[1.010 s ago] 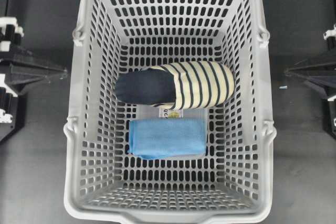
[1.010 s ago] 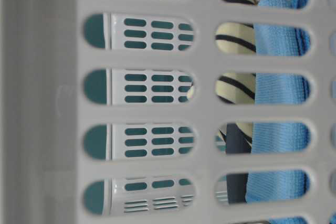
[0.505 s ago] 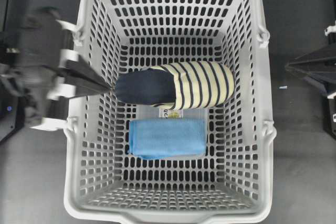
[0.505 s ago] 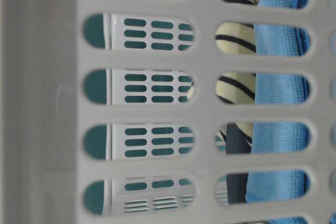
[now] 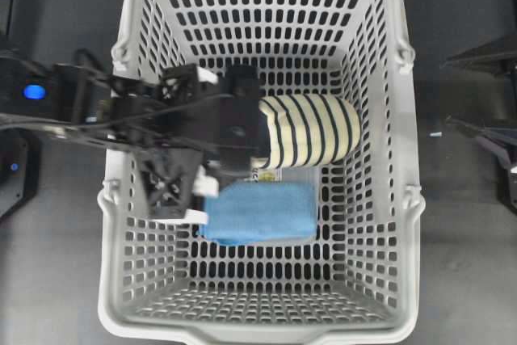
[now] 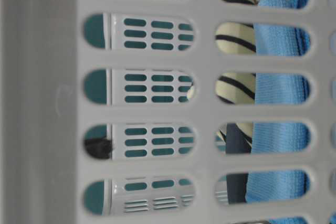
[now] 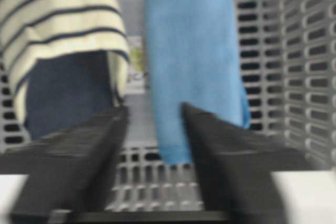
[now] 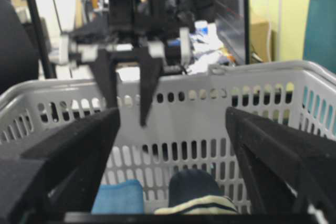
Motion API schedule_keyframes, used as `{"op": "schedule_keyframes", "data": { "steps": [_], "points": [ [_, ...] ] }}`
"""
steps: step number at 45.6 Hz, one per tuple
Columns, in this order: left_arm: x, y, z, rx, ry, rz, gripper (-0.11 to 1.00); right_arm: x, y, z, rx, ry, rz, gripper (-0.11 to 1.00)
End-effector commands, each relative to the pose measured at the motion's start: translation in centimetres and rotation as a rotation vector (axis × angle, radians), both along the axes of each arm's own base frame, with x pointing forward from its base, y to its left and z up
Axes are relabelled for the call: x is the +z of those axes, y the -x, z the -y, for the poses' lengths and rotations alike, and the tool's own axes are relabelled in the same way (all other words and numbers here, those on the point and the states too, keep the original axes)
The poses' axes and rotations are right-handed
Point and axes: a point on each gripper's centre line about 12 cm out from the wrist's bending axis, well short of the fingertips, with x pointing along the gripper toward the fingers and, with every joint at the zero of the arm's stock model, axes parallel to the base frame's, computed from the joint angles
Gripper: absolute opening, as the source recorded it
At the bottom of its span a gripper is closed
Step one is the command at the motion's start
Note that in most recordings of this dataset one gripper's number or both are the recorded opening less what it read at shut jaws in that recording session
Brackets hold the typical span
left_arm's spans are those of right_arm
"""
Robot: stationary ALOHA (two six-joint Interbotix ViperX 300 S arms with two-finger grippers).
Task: Pick up the blue cloth from the shopping basket with the left arm.
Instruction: 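Lower the open left gripper onto the blue cloth and close it, then lift the gripped blue cloth upward out of the basket with the left gripper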
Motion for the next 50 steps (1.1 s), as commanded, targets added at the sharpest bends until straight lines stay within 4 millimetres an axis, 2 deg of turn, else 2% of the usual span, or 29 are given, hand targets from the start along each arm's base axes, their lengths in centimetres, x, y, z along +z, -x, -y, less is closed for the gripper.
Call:
{"op": "schedule_keyframes", "data": {
  "steps": [1, 5, 9, 15, 18, 32, 38, 50],
  "points": [
    [0.9, -1.1, 0.6, 0.0, 0.009, 0.018, 0.56, 1.0, -0.1, 0.1, -0.002, -0.005, 0.031, 0.78],
    [-0.4, -2.2, 0.9, 0.022, 0.028, -0.025, 0.79, 1.1, -0.1, 0.1, -0.002, -0.005, 0.031, 0.78],
    [-1.9, -3.0, 1.2, 0.039, 0.042, -0.064, 0.9, 1.0, -0.2, 0.1, -0.004, -0.005, 0.028, 0.78],
    [-5.6, -4.1, 2.0, 0.047, 0.047, -0.144, 0.89, 1.0, -0.1, 0.2, -0.007, -0.006, 0.029, 0.78],
    [-6.6, -4.3, 2.3, 0.041, 0.042, -0.168, 0.89, 1.0, -0.1, 0.2, -0.007, -0.006, 0.028, 0.78],
    [-8.9, -4.9, 2.9, 0.029, 0.039, -0.192, 0.89, 0.9, -0.1, 0.4, -0.018, -0.005, 0.026, 0.78],
    [-10.6, -4.9, 2.9, 0.027, 0.044, -0.172, 0.88, 0.8, -0.1, 0.6, -0.029, -0.008, 0.025, 0.78],
    [-13.4, -3.7, 2.8, 0.057, 0.071, -0.174, 0.87, 0.6, -0.1, 0.7, -0.033, -0.006, 0.022, 0.78]
  ]
}}
